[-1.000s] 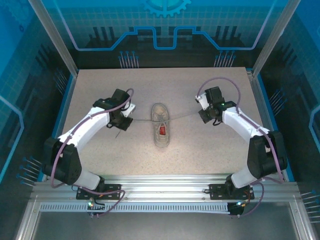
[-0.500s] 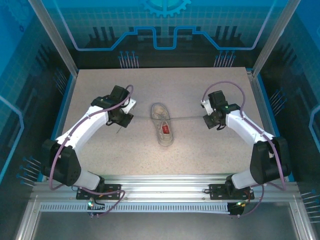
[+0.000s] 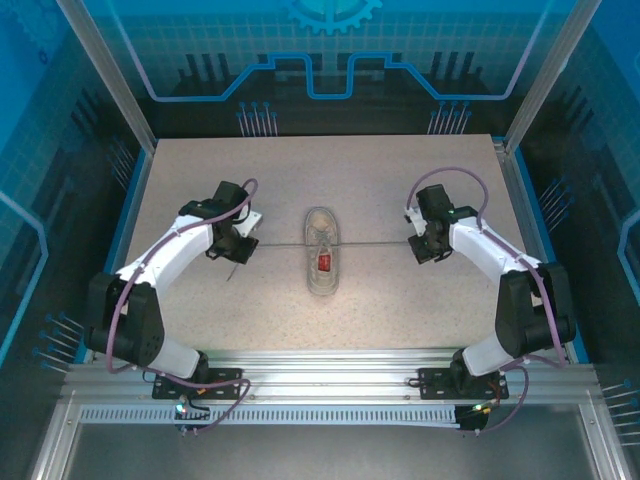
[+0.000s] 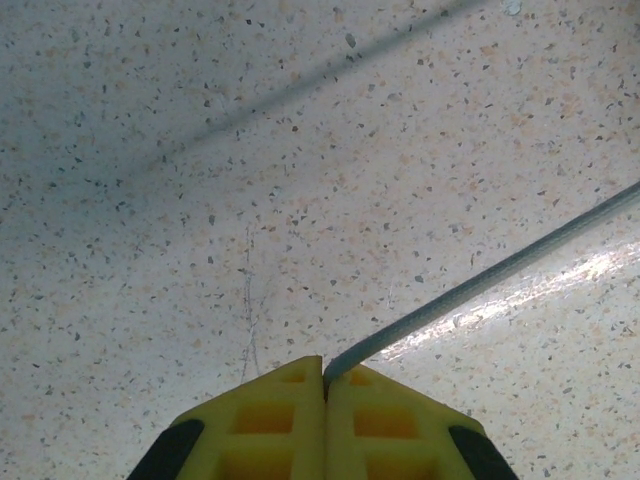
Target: Tie the shoes
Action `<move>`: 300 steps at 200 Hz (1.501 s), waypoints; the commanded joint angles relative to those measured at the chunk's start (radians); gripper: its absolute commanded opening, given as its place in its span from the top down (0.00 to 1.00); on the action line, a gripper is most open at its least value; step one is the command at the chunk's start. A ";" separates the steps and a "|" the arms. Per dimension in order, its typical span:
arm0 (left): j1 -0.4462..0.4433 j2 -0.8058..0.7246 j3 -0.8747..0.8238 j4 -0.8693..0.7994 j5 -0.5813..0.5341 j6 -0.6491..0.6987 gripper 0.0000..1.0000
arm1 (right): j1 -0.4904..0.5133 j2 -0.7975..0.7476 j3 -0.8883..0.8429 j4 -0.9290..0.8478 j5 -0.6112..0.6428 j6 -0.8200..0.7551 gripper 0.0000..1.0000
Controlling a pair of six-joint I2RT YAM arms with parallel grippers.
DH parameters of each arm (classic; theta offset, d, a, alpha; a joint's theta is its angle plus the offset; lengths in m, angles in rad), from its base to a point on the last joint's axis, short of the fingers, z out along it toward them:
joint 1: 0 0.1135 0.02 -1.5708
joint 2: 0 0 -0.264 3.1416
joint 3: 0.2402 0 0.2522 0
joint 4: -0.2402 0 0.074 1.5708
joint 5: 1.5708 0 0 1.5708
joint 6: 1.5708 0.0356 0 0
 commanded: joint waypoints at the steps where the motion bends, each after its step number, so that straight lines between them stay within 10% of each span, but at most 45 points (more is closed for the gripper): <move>1: 0.031 0.013 -0.003 -0.036 -0.020 0.003 1.00 | -0.039 -0.048 0.004 -0.071 0.059 0.037 1.00; 32: 0.026 0.018 0.025 -0.007 0.082 0.043 1.00 | -0.025 -0.147 0.022 -0.060 -0.038 0.016 0.82; 82: 0.027 -0.139 -0.081 0.156 0.298 0.170 0.42 | 0.018 -0.281 0.053 -0.004 -0.242 -0.034 0.55; 137: -0.056 -0.268 -0.219 0.375 0.518 0.369 0.42 | 0.236 -0.195 0.043 0.112 -0.319 -0.126 0.53; 161: -0.152 -0.196 -0.280 0.486 0.429 0.594 0.39 | 0.304 -0.131 0.015 0.192 -0.337 -0.123 0.54; 300: -0.150 0.415 0.034 0.558 0.301 0.639 0.48 | 0.359 -0.031 -0.062 0.402 -0.353 -0.007 0.56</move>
